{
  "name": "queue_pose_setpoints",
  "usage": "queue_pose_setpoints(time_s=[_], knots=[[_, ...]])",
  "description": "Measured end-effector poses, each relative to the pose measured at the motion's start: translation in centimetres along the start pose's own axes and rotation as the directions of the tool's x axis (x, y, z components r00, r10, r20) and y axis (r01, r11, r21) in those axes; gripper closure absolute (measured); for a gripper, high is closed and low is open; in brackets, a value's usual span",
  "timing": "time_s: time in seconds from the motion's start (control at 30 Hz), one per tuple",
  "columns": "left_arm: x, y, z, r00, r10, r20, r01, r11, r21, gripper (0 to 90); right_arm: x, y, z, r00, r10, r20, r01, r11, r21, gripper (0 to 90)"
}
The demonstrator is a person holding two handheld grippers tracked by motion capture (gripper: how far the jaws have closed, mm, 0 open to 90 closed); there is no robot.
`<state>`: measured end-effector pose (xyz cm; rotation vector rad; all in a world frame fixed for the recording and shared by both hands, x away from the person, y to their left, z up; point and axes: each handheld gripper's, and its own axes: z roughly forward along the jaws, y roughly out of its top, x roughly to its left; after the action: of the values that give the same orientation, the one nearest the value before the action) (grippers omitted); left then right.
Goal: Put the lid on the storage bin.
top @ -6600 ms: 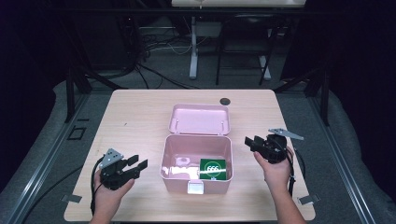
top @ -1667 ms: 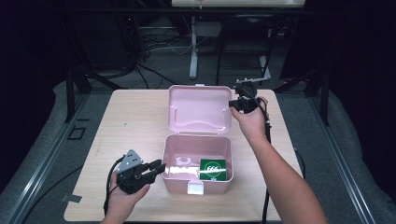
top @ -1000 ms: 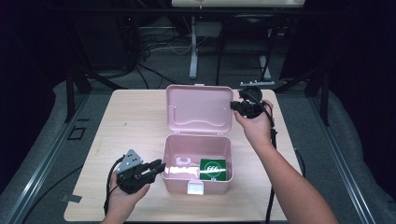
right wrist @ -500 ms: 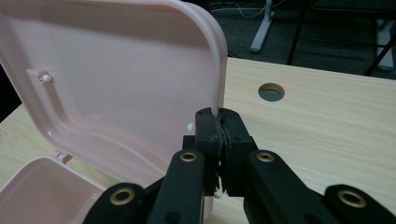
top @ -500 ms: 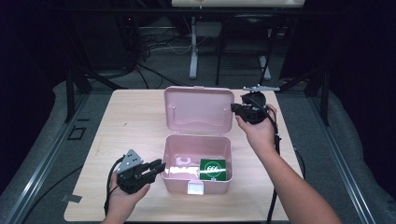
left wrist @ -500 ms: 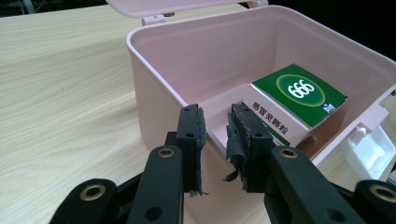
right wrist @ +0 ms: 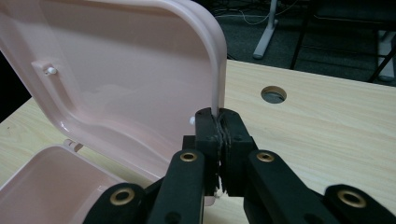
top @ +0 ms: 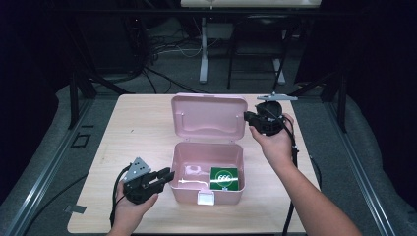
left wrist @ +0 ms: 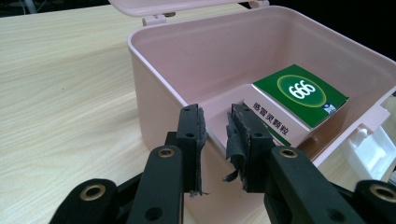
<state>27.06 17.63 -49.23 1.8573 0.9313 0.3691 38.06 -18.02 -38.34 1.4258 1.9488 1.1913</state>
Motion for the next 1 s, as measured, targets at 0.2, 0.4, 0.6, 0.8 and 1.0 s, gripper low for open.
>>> queue_pose_setpoints(time_s=[0.2, 0.4, 0.6, 0.8, 1.0], knots=[[0.0, 0.0, 0.0, 1.0000, -0.001, 0.001, 0.001, 1.0000, 0.000, 73.9, 0.1, -0.3, -0.5, 0.9998, -0.018, -0.004, 0.018, 1.000, 0.000, 87.4], [0.0, 0.0, 0.0, 1.0000, -0.002, 0.002, 0.002, 1.0000, 0.000, 73.8, 0.3, -0.6, -0.8, 0.9995, -0.030, -0.008, 0.029, 0.999, -0.014, 87.4], [0.0, 0.0, 0.0, 1.0000, -0.003, 0.002, 0.003, 1.0000, 0.000, 73.8, 0.6, -0.9, -1.4, 0.9987, -0.052, -0.005, 0.051, 0.999, -0.015, 87.3], [0.1, 0.0, -0.1, 1.0000, -0.005, 0.003, 0.005, 1.0000, 0.004, 73.8, 0.7, -1.5, -1.7, 0.9982, -0.058, -0.011, 0.058, 0.997, -0.045, 87.1], [0.1, 0.0, 0.0, 1.0000, -0.006, 0.003, 0.006, 1.0000, 0.005, 73.8, 0.9, -2.0, -2.2, 0.9977, -0.067, -0.013, 0.066, 0.997, -0.047, 86.9]])
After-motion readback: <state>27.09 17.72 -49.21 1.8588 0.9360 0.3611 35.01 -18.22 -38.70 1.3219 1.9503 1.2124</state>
